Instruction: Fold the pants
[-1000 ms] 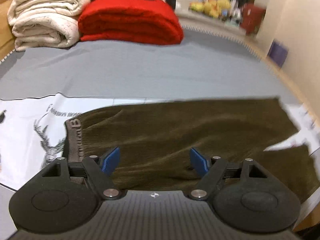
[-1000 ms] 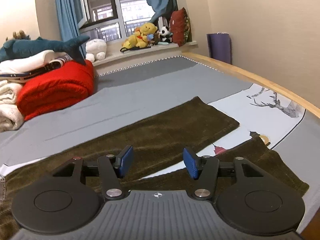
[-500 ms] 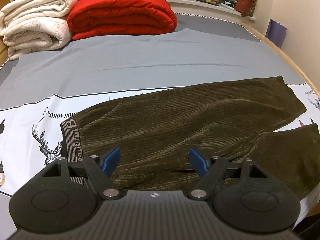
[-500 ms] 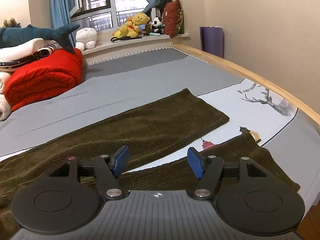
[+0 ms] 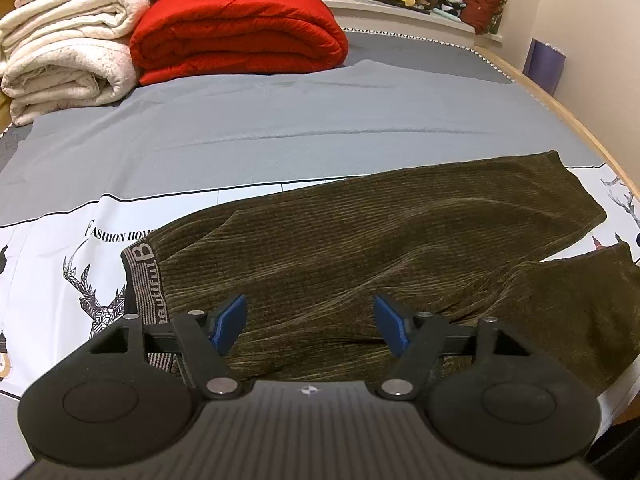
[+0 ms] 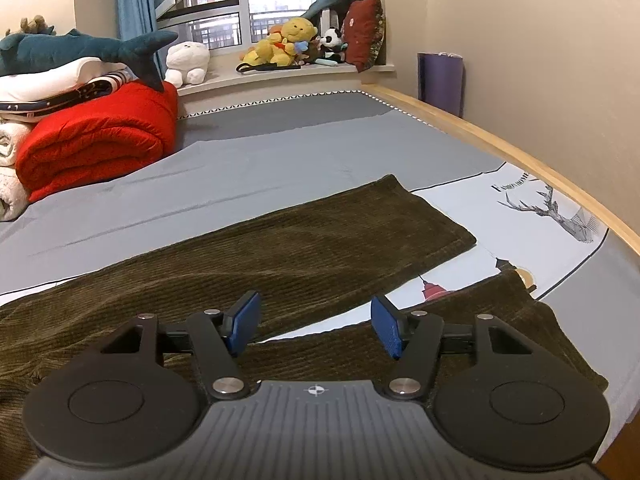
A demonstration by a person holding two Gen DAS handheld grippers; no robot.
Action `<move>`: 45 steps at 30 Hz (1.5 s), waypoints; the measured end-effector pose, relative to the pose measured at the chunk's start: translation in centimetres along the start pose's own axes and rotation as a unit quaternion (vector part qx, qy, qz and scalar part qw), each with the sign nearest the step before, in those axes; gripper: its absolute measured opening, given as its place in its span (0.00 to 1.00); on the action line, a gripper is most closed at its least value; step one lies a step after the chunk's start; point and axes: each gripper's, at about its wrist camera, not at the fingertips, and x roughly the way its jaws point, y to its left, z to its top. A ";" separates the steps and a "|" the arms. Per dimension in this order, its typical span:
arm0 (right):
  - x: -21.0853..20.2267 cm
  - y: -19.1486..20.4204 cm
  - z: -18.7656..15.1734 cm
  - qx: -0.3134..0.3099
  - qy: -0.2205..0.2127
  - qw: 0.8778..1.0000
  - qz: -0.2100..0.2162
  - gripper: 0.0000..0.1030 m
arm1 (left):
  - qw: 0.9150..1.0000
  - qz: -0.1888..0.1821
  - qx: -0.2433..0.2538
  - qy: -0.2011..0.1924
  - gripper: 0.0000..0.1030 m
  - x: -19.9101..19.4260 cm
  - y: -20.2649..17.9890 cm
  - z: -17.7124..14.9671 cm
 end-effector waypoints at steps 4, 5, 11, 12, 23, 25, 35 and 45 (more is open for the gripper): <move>-0.1 0.2 0.0 -0.003 -0.003 1.000 -0.001 0.56 | 1.000 -0.005 0.002 -0.002 0.61 -0.1 0.0 0.0; -0.1 0.2 0.0 -0.003 -0.004 1.000 -0.001 0.56 | 1.000 -0.007 0.003 -0.004 0.54 -0.1 0.0 0.0; -0.2 0.3 0.1 -0.005 -0.010 1.000 0.002 0.44 | 1.000 -0.026 0.015 -0.007 0.29 -0.3 -0.5 -0.1; -0.2 0.2 0.2 -0.005 -0.010 1.000 0.003 0.41 | 1.000 -0.025 0.016 -0.007 0.29 -0.2 -0.6 -0.1; -0.6 -1.1 0.4 0.002 -0.015 1.000 0.004 0.35 | 1.000 -0.011 0.019 0.000 0.29 0.2 -1.0 -0.3; -0.6 -1.5 0.3 0.005 -0.014 1.000 0.003 0.35 | 1.000 -0.013 0.020 -0.005 0.30 -0.3 -0.9 0.1; -0.7 -2.0 -0.2 -0.023 -0.006 1.000 -0.004 0.35 | 0.997 -0.050 0.005 -0.051 0.29 -1.7 -0.3 7.2; -0.3 -1.6 0.1 -0.032 -0.006 0.999 0.001 0.33 | 0.998 -0.011 -0.064 0.006 0.15 5.9 6.1 6.4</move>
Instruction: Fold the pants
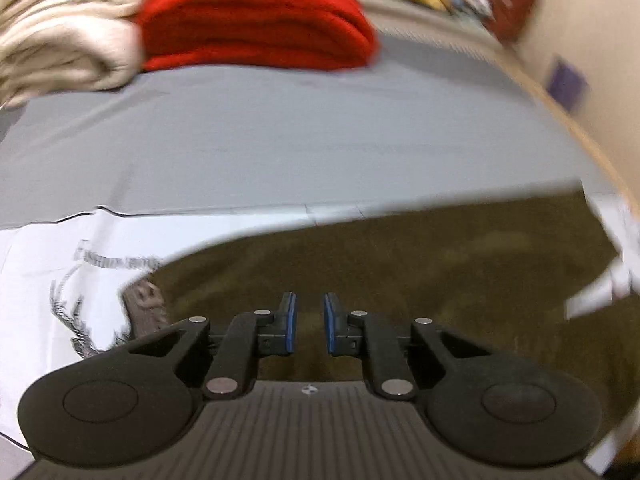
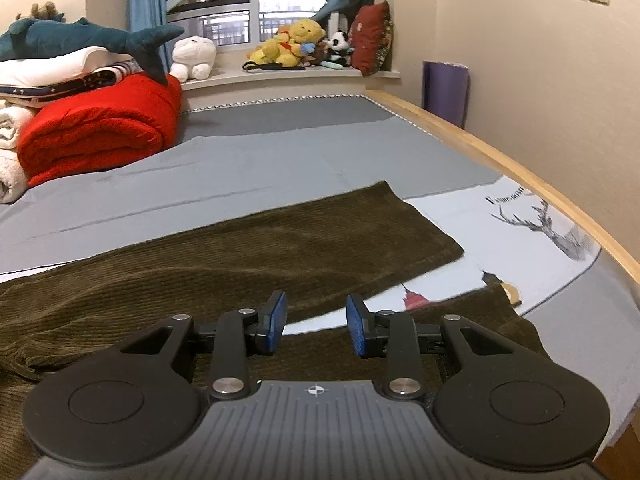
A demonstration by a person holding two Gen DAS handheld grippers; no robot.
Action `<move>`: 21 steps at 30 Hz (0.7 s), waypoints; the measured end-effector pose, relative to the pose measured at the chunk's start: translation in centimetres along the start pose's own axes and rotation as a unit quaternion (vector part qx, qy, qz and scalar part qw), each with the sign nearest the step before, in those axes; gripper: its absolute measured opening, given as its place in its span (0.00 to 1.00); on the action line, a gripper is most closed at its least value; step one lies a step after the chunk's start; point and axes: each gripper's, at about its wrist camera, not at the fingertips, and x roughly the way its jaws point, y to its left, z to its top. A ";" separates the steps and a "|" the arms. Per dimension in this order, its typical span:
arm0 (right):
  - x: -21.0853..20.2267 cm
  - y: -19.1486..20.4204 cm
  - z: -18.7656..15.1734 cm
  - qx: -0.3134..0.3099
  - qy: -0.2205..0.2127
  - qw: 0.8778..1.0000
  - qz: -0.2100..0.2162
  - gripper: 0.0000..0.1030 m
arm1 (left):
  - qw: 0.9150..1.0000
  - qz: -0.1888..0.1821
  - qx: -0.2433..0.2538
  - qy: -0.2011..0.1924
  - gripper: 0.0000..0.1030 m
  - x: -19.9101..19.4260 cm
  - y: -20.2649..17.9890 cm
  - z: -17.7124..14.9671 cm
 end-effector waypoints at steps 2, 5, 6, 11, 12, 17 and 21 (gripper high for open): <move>0.1 0.5 0.2 0.001 -0.004 1.000 0.008 0.33 | 0.998 -0.004 -0.063 -0.016 0.15 -0.5 3.3 0.9; 0.3 1.6 0.7 -0.002 -0.004 1.000 0.023 0.33 | 0.994 0.010 -0.108 -0.026 0.15 -0.5 6.9 1.6; 0.4 2.1 0.8 -0.005 -0.006 0.999 0.031 0.33 | 0.992 0.016 -0.120 -0.023 0.15 -0.2 8.0 1.6; 0.8 4.4 1.4 -0.035 -0.013 0.997 0.063 0.33 | 0.990 0.036 -0.138 0.004 0.15 2.0 10.7 1.2; 1.0 4.7 1.6 -0.037 -0.012 0.997 0.067 0.33 | 0.990 0.038 -0.135 0.005 0.15 2.3 10.6 1.2; 1.8 5.9 1.9 -0.040 0.003 0.996 0.085 0.33 | 0.992 0.022 -0.127 0.003 0.19 3.6 9.9 1.2; 2.2 6.9 1.8 -0.048 0.017 0.994 0.092 0.33 | 0.994 0.018 -0.107 0.017 0.19 5.9 9.1 1.3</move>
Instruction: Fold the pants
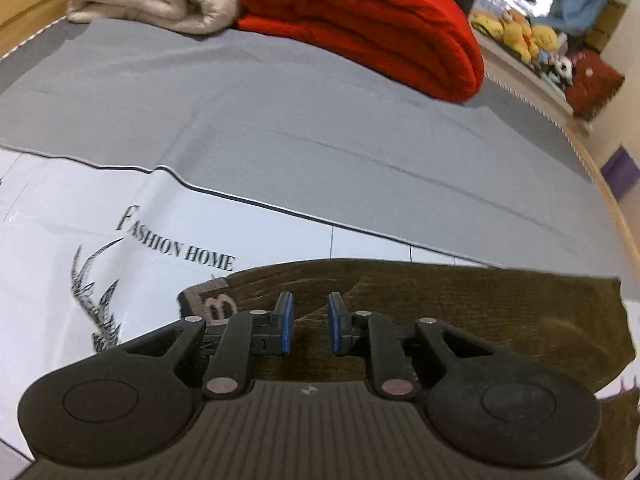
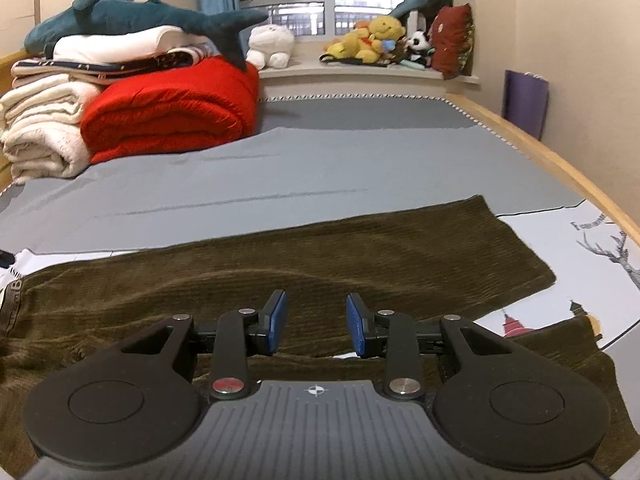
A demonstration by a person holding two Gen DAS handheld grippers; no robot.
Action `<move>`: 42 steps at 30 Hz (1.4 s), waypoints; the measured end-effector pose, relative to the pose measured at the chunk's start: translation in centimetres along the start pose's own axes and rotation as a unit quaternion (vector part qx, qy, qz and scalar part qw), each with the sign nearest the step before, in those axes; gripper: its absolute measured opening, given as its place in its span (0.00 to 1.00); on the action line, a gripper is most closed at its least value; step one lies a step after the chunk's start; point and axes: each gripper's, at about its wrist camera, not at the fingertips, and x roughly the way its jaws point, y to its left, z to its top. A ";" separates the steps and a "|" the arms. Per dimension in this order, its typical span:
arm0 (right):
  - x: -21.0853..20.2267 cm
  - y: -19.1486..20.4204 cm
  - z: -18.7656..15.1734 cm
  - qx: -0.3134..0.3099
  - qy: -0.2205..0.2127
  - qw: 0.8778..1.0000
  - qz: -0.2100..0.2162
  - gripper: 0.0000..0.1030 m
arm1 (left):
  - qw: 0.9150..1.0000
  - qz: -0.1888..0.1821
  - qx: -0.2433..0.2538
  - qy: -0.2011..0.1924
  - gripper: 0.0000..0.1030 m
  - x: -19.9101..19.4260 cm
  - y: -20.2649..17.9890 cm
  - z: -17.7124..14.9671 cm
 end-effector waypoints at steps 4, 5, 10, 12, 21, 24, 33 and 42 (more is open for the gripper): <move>-0.1 0.3 -0.2 -0.005 0.002 1.000 0.002 0.33 | 1.000 0.004 0.020 0.000 0.37 2.2 -0.7 0.3; -0.2 0.2 -0.2 -0.004 0.003 1.000 0.003 0.33 | 1.000 0.009 0.025 -0.002 0.44 2.9 -0.9 0.3; 0.3 -0.1 -0.4 0.003 0.020 1.000 0.003 0.33 | 0.998 0.049 0.045 0.010 0.75 6.5 -1.6 0.5; 0.7 -0.1 -0.5 -0.005 0.028 1.000 -0.003 0.33 | 0.997 0.065 0.048 0.020 0.77 7.5 -1.9 0.7; 2.1 0.4 -0.8 -0.018 0.049 0.999 -0.010 0.33 | 0.993 0.080 0.084 0.036 0.83 10.7 -2.0 1.1; 2.4 0.8 -1.0 -0.027 0.053 0.998 -0.012 0.33 | 0.989 0.082 0.115 0.034 0.83 11.6 -2.2 0.6; 3.3 1.1 -1.3 -0.039 0.066 0.997 -0.025 0.33 | 0.978 0.045 0.205 0.014 0.27 10.8 -3.5 -0.4; 3.5 0.8 -2.0 -0.057 0.073 0.994 -0.050 0.33 | 0.976 0.034 0.214 -0.016 0.10 6.3 -4.9 0.0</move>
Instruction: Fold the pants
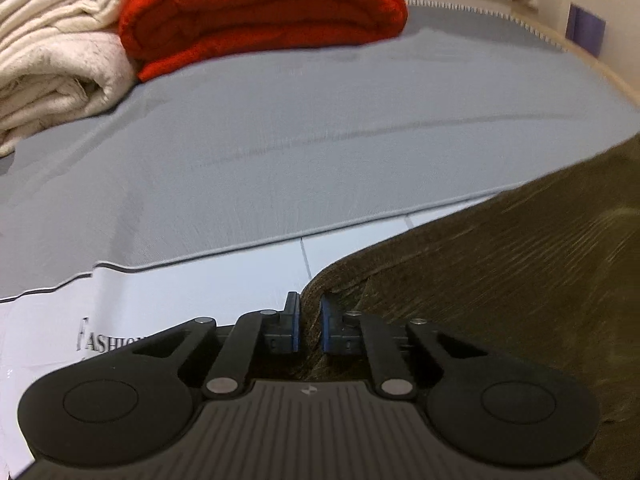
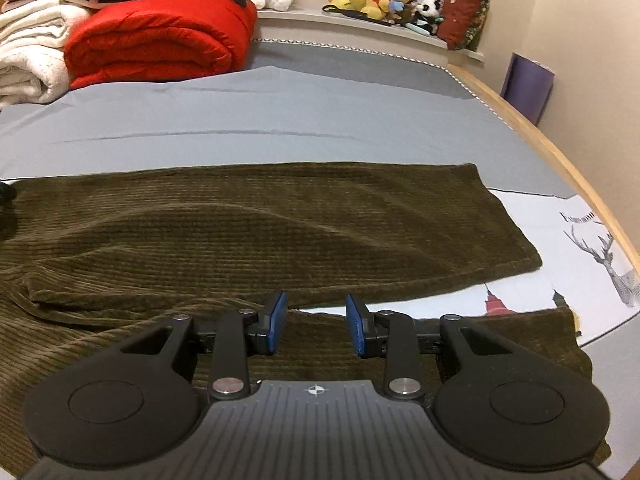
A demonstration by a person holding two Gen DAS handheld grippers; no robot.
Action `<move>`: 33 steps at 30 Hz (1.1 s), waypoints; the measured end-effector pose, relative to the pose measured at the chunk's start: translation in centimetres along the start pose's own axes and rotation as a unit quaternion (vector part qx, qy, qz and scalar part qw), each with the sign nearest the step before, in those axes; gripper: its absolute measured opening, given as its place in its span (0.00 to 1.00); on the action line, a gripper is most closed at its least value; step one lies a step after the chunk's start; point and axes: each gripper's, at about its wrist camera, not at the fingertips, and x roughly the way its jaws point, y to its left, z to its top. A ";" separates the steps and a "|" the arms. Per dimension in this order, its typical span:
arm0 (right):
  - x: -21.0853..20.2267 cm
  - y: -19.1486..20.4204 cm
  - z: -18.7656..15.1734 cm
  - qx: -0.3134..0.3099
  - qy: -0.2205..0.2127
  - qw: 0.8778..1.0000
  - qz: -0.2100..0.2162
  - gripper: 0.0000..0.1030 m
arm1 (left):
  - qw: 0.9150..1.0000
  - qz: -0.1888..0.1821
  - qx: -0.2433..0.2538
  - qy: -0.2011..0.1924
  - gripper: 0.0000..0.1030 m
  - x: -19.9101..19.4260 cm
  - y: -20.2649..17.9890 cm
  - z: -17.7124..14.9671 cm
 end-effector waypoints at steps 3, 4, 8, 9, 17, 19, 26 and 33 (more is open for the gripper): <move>-0.2 -0.5 -0.1 0.014 -0.001 1.000 -0.004 0.33 | 1.000 -0.009 0.015 -0.012 0.09 -3.1 -1.3 -0.2; -0.4 -0.7 -0.1 0.020 -0.003 1.000 -0.002 0.33 | 1.000 -0.015 0.020 -0.011 0.09 -4.1 -1.7 -0.4; -0.8 -0.7 -0.4 0.036 -0.004 0.999 -0.001 0.33 | 0.999 -0.045 0.024 -0.013 0.08 -9.5 -3.4 -2.2; -0.9 -0.7 -0.5 0.037 -0.003 0.999 -0.001 0.33 | 0.998 -0.052 0.034 -0.017 0.08 -11.3 -4.1 -3.3; -3.2 -1.4 -1.8 0.056 -0.015 0.998 0.003 0.33 | 0.992 -0.128 -0.013 -0.012 0.08 -19.2 -6.8 -16.0; -3.6 -1.8 -2.2 0.056 -0.014 0.998 -0.001 0.33 | 0.991 -0.128 -0.026 0.022 0.10 -18.6 -6.7 -17.5; -3.5 -3.3 -2.7 0.093 0.000 0.996 -0.011 0.33 | 0.949 -0.206 -0.211 0.108 0.59 -15.6 0.2 -19.0; -3.4 -3.4 -2.8 0.114 0.003 0.993 -0.007 0.33 | 0.929 -0.168 -0.283 0.168 0.61 -12.3 1.5 -19.6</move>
